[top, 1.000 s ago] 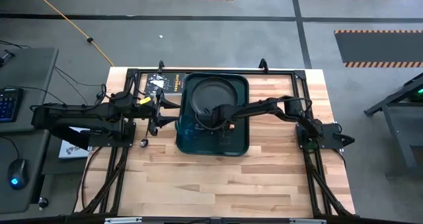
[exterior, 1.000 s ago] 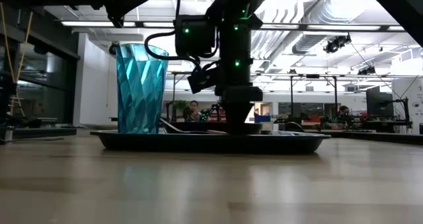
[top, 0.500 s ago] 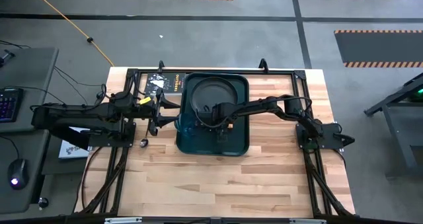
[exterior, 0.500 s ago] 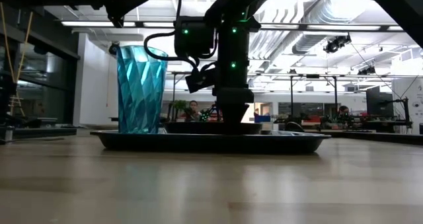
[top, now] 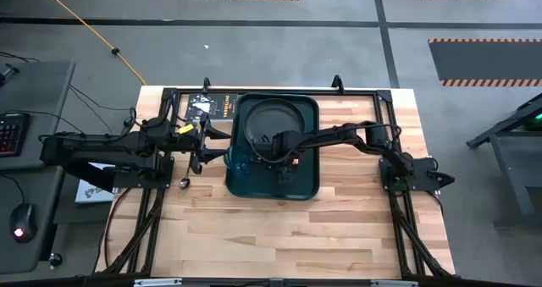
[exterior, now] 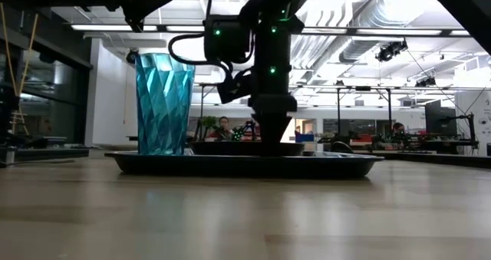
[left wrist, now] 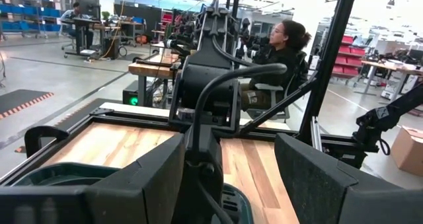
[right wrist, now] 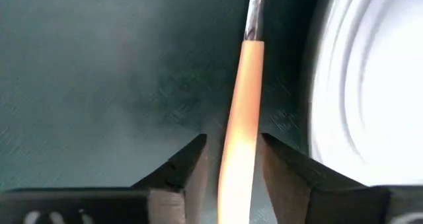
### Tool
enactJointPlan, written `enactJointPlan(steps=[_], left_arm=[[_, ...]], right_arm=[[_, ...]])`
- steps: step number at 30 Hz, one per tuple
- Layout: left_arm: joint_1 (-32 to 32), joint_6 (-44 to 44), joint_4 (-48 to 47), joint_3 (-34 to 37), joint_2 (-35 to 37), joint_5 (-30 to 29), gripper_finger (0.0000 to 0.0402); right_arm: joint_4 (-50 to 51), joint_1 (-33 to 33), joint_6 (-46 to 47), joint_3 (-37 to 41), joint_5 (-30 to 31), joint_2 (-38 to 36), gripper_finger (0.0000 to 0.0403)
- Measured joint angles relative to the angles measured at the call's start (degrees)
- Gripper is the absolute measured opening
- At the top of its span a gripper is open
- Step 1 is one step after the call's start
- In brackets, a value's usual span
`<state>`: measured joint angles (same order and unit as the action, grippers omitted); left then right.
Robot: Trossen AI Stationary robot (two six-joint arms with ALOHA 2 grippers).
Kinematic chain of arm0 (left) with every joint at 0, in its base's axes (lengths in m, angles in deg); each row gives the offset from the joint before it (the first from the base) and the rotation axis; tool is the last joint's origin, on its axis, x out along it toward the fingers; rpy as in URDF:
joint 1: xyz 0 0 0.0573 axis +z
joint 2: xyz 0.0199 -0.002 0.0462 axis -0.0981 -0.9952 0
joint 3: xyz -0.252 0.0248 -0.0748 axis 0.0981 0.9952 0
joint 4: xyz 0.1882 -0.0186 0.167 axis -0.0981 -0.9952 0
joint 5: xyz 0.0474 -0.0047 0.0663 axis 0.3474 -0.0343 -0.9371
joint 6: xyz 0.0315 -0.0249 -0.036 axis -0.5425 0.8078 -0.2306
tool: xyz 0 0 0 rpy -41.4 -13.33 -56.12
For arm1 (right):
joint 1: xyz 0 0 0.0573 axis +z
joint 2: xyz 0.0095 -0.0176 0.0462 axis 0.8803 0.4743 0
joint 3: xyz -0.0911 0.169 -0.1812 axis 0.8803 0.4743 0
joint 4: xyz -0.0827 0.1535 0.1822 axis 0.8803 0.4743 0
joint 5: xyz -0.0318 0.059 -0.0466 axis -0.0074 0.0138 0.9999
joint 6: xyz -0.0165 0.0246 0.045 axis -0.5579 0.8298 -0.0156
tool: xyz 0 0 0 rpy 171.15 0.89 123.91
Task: Pick and place plate/cup/fork/spoon on tray
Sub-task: Put the orange fork on the left side of the black plate on the black serving tray, then put the black spoon on the left side of the orange fork on the black serving tray
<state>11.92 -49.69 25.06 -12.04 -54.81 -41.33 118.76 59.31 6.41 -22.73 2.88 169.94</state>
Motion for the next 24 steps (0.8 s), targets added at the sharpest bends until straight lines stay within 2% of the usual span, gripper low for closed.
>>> enactJointPlan(steps=[6,17,20,24], left_arm=[[0.0,0.0,-0.04,-0.02,0.0,0.0,0.0227],[0.0,0.02,-0.52,-0.02,0.0,0.02,0.0227],[-0.01,0.02,-0.55,-0.02,0.0,0.04,0.0227],[0.0,0.02,-0.79,-0.02,0.0,0.02,0.0227]], right_arm=[[0.15,-0.02,-0.98,0.0,0.5,-1.16,0.0152],[4.23,0.21,-0.94,0.57,-3.11,-4.56,0.0154],[2.1,0.51,-0.11,4.35,-3.57,-8.2,0.0154],[-5.05,1.22,4.31,16.01,-3.4,-17.09,0.0154]])
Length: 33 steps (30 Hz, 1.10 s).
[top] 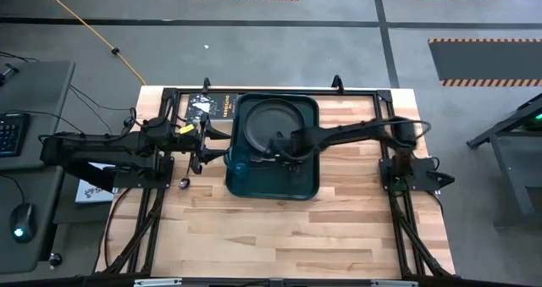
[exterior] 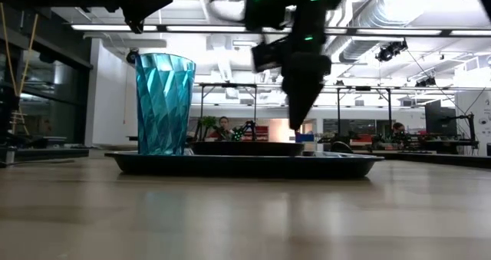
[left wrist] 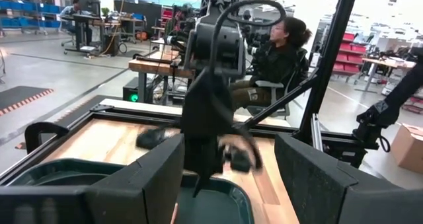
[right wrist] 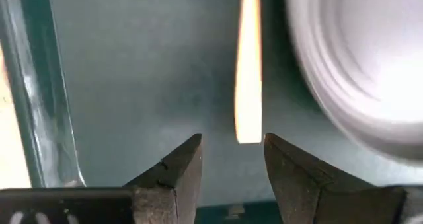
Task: Pick and place plate/cup/fork/spoon on tray
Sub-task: Put the black spoon on the left side of the orange fork on the black serving tray
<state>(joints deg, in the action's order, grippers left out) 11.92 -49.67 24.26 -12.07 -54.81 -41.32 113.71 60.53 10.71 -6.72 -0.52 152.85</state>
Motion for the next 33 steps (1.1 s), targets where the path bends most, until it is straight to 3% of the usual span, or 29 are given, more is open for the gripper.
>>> enactJointPlan(steps=[5,9,14,17,20,25,31,33], left_arm=[[0.0,0.0,-0.32,0.0,0.0,0.02,0.0227],[0.0,0.0,-0.4,0.0,0.0,0.01,0.0227],[0.0,1.09,-0.55,0.0,0.0,0.02,0.0227],[0.0,1.51,-0.88,0.0,0.0,0.0,0.0227],[0.0,1.51,-1.4,0.0,0.0,0.0,0.0227],[0.0,1.46,-1.39,0.0,0.0,-1.07,0.0227],[0.0,1.61,-2.72,0.0,0.0,-5.22,0.0227],[-0.04,3.71,-5.23,-0.04,0.0,-10.0,0.0227]], right_arm=[[-20.7,2.19,7.5,19.13,4.71,-15.78,0.0154],[-51.36,3.86,7.15,32.8,12.84,-26.33,0.0154],[-95.37,3.46,-1.58,45.11,16.14,-30.29,0.0154],[-110.38,3.06,-4.88,48.53,16.09,-30.33,0.0154],[-113.12,3.03,-5.51,49.74,16.08,-30.33,0.0154],[-108.61,3.07,-5.56,49.81,15.98,-29.96,0.0154],[-108.34,2.63,-5.72,49.8,16.03,-29.98,0.0154],[-108.32,2.65,-5.74,49.8,16.01,-29.98,0.0154]])
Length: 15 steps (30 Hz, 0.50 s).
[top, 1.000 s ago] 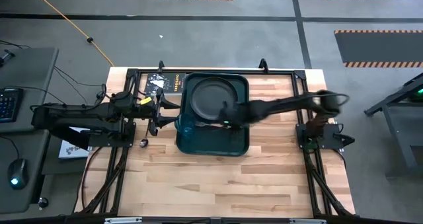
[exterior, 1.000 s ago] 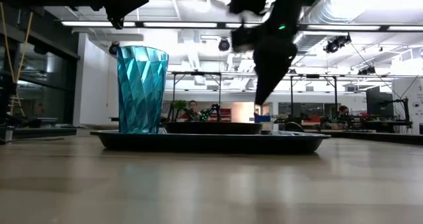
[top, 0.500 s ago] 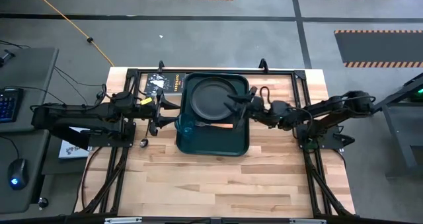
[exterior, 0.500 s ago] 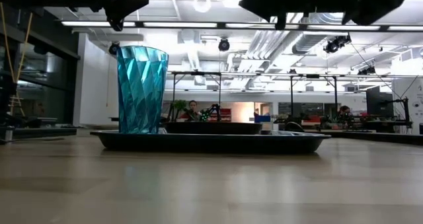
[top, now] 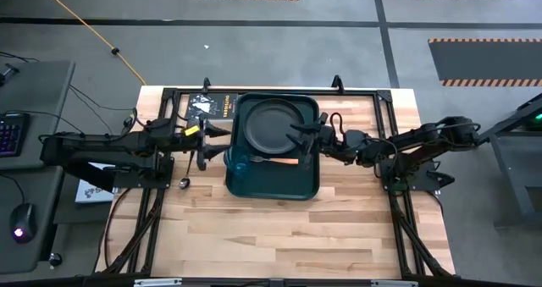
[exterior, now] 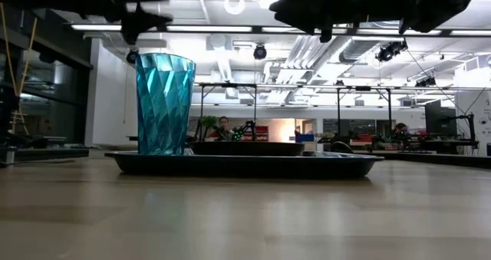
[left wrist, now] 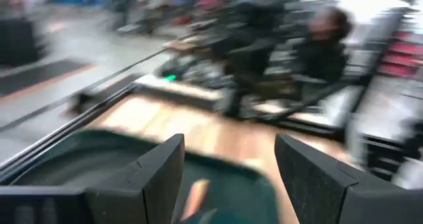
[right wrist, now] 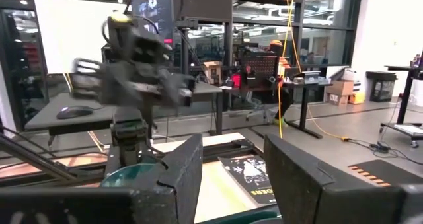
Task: Pick and place plate/cup/fork/spoon on tray
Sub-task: Put the black spoon on the left side of the orange fork on the black serving tray
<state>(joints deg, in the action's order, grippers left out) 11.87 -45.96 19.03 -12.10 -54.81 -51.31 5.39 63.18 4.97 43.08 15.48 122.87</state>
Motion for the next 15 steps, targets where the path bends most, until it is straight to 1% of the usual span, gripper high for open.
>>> enactJointPlan(steps=[2,4,5,6,8,10,15], left_arm=[[0.06,3.92,-7.19,-1.02,0.0,-10.28,0.0227],[0.33,6.76,-18.4,-3.22,-0.02,-21.12,0.0227],[0.63,8.65,-24.35,-4.53,-0.04,-25.27,0.0227],[0.98,11.3,-30.06,-5.85,-0.13,-28.03,0.0227],[1.68,17.8,-40.5,-7.78,-0.15,-29.85,0.0227],[2.07,23.99,-48.45,-8.36,-0.15,-29.27,0.0227],[2.05,38.84,-67.16,-8.36,-2.31,-22.82,0.0227]], right_arm=[[0.0,0.0,0.13,0.0,0.0,0.0,0.0154],[0.0,0.0,0.26,0.0,0.0,0.0,0.0154],[0.0,0.0,0.26,0.0,0.0,0.0,0.0154],[0.0,0.0,0.29,0.0,0.0,0.01,0.0154],[0.0,0.0,0.46,0.0,0.0,0.0,0.0154],[0.0,0.0,0.46,0.0,0.0,0.0,0.0154],[0.0,0.0,0.46,0.0,0.0,0.01,0.0154]])
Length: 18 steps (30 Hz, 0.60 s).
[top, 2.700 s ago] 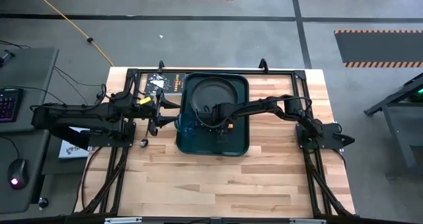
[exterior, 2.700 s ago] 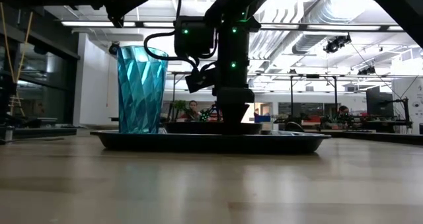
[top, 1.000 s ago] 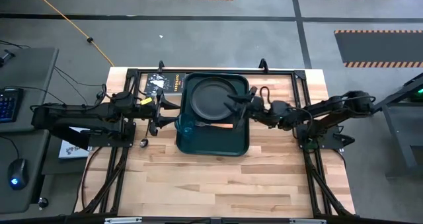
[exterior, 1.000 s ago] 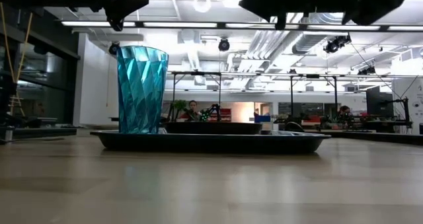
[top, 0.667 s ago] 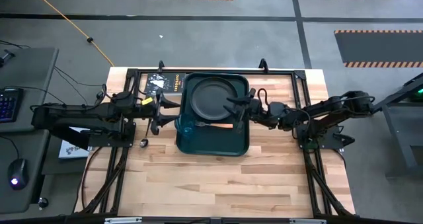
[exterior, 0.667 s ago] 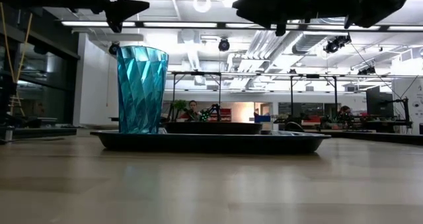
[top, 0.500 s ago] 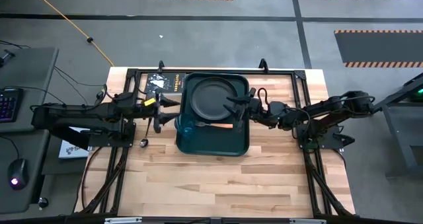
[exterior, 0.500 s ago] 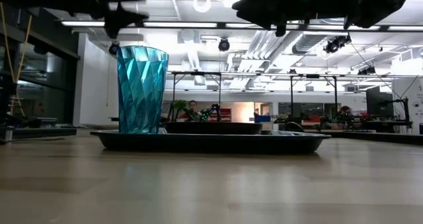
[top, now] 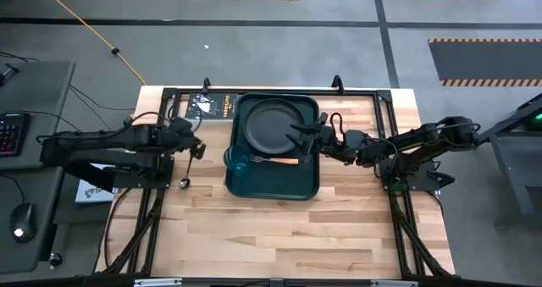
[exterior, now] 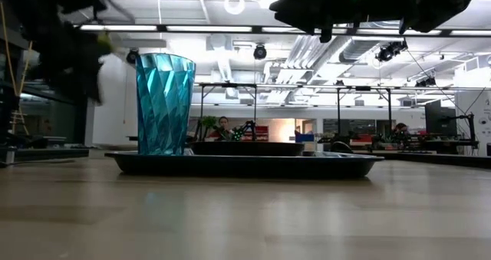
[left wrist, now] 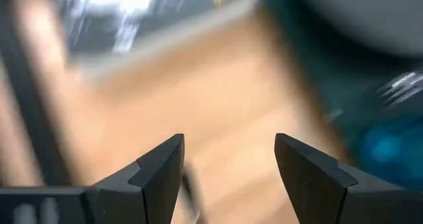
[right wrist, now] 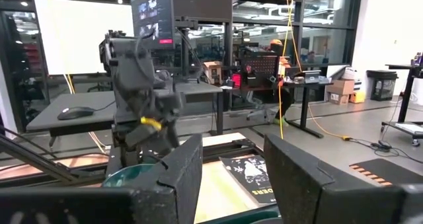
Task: Pick and place plate/cup/fork/spoon on tray
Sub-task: Put the black spoon on the left side of the orange fork on the black serving tray
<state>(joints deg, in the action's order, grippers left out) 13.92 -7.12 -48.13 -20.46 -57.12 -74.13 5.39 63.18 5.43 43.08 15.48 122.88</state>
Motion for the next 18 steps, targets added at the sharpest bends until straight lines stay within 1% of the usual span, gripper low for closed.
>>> enactJointPlan(steps=[1,2,5,10,13,18], left_arm=[[-0.1,2.77,-2.9,0.0,-1.01,1.18,0.0227],[-0.19,4.62,-3.67,0.21,-2.23,2.81,0.0227],[-1.06,6.99,-2.44,0.98,-5.22,5.88,0.0223],[-3.14,11.54,-1.83,3.12,-12.66,8.63,0.0211],[-4.27,12.71,-0.18,4.09,-16.69,10.17,0.0204],[-5.1,13.94,0.12,4.17,-22.2,9.95,0.0196]], right_arm=[[0.0,0.0,0.0,0.0,0.0,0.0,0.0154],[0.0,0.0,0.0,0.0,0.0,-0.01,0.0154],[0.0,0.0,0.02,-0.02,0.0,-0.01,0.0154],[-0.06,0.0,0.02,-0.09,0.0,0.01,0.0154],[0.0,0.0,0.02,-0.09,0.0,-0.01,0.0154],[0.18,0.0,0.02,-0.11,0.0,-0.01,0.0154]])
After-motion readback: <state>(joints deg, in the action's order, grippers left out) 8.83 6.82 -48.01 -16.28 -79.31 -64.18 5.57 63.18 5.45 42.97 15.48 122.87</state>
